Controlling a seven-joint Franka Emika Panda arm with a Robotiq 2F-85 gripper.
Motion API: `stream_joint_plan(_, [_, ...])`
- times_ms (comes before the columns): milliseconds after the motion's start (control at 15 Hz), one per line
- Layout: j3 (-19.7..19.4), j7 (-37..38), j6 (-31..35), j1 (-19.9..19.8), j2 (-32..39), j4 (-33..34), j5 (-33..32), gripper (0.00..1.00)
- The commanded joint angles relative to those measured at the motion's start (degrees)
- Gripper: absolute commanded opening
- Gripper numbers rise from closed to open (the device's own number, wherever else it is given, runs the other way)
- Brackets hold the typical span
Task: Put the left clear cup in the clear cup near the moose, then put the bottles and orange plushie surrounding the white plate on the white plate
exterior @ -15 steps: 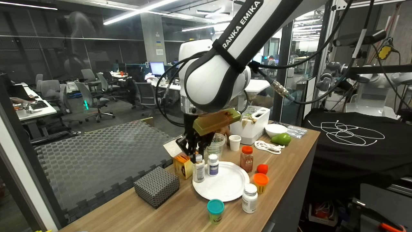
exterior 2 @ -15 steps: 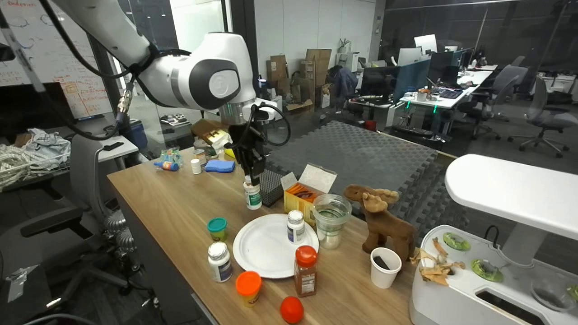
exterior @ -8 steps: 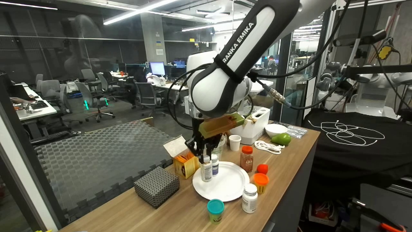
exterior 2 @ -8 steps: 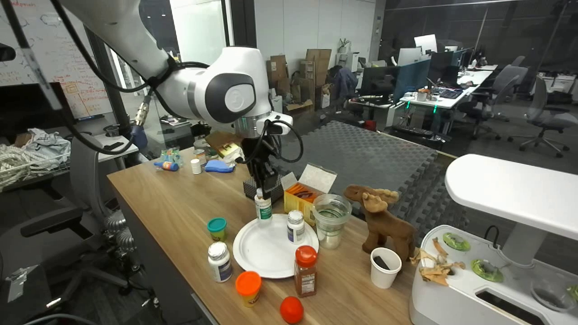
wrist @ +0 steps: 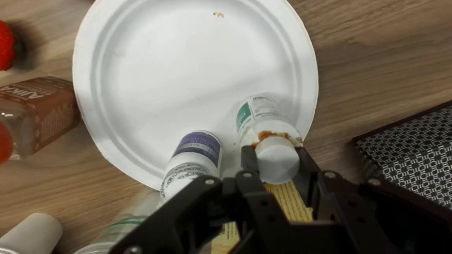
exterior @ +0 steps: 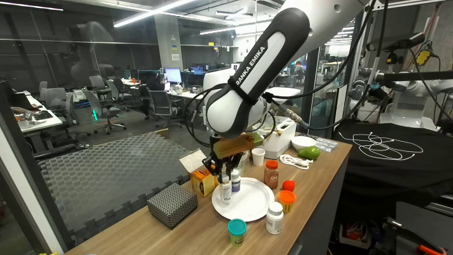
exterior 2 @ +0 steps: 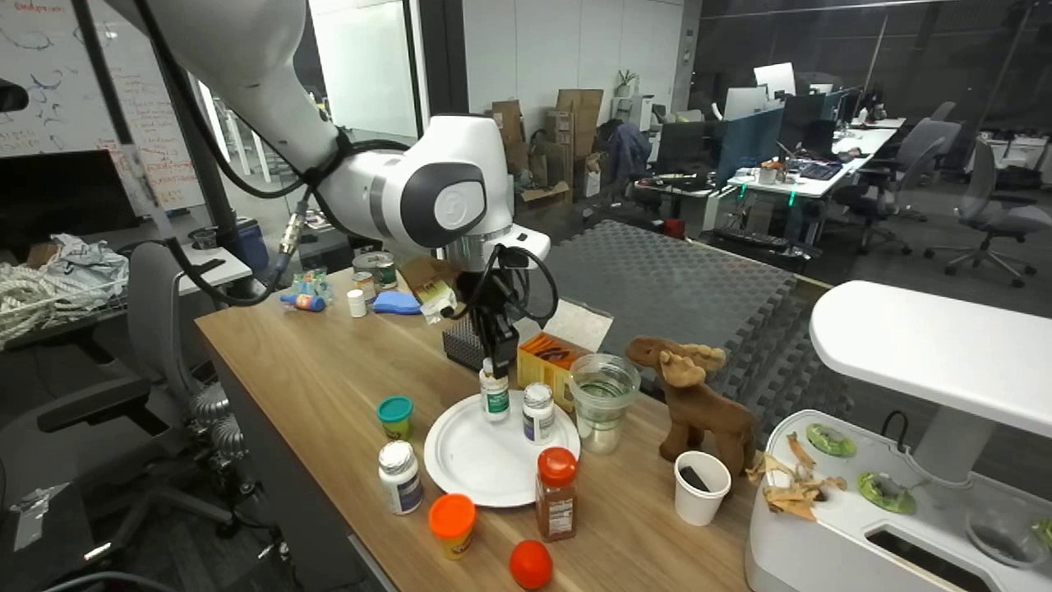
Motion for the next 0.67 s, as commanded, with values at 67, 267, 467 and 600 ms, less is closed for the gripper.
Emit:
stream_joint_plan(67, [-2.29, 3.45, -0.87, 1.31, 2.79, 4.31, 0.24, 0.23])
stream_joint_plan(267, [-2.68, 4.18, -1.04, 1.23, 3.78, 5.47, 0.54, 0.23])
stream_joint_plan(467, [-2.33, 3.59, -1.46, 0.87, 4.45, 6.05, 0.88, 0.56])
stream_joint_plan(600, [-1.83, 2.80, -1.41, 0.53, 4.08, 5.71, 1.22, 0.69])
